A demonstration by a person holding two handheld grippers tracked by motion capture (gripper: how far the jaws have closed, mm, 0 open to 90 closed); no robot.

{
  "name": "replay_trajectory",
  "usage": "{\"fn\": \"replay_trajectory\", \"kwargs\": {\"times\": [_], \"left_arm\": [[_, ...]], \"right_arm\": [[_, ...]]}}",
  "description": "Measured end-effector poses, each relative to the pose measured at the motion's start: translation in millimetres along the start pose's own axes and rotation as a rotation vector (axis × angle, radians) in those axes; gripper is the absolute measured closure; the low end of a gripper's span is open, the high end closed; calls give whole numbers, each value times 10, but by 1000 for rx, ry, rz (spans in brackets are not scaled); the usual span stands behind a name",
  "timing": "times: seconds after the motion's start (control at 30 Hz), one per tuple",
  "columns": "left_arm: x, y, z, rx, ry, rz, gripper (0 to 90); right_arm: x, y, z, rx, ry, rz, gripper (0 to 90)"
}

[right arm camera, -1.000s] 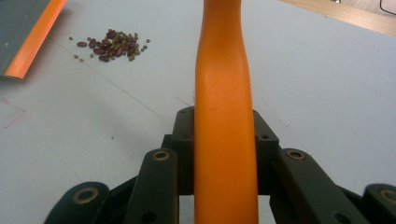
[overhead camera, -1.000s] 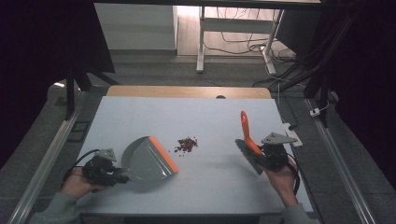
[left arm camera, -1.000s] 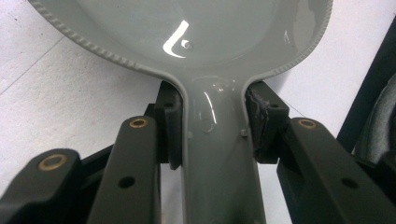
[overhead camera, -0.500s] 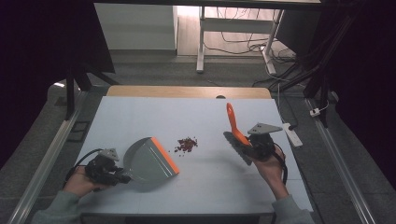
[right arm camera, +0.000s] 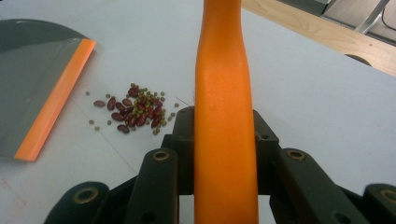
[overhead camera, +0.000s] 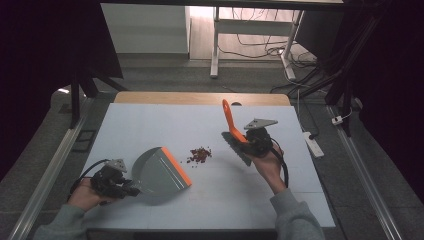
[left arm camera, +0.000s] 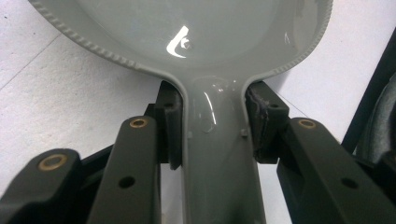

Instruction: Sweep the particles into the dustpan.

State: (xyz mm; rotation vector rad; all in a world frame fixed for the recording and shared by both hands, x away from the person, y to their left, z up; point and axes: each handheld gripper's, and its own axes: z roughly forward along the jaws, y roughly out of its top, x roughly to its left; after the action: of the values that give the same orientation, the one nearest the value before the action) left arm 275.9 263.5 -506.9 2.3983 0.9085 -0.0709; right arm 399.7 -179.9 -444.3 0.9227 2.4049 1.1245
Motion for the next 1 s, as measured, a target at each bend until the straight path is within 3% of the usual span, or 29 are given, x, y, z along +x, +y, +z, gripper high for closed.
{"fn": "replay_trajectory", "kwargs": {"times": [0.33,1.0], "left_arm": [[5,3,10,2,-2,-5,617],[32,23,46,7,-18,-5,617]], "right_arm": [[-3,128,272,31,-4,23,706],[42,242,736,114,-16,8,706]]}}
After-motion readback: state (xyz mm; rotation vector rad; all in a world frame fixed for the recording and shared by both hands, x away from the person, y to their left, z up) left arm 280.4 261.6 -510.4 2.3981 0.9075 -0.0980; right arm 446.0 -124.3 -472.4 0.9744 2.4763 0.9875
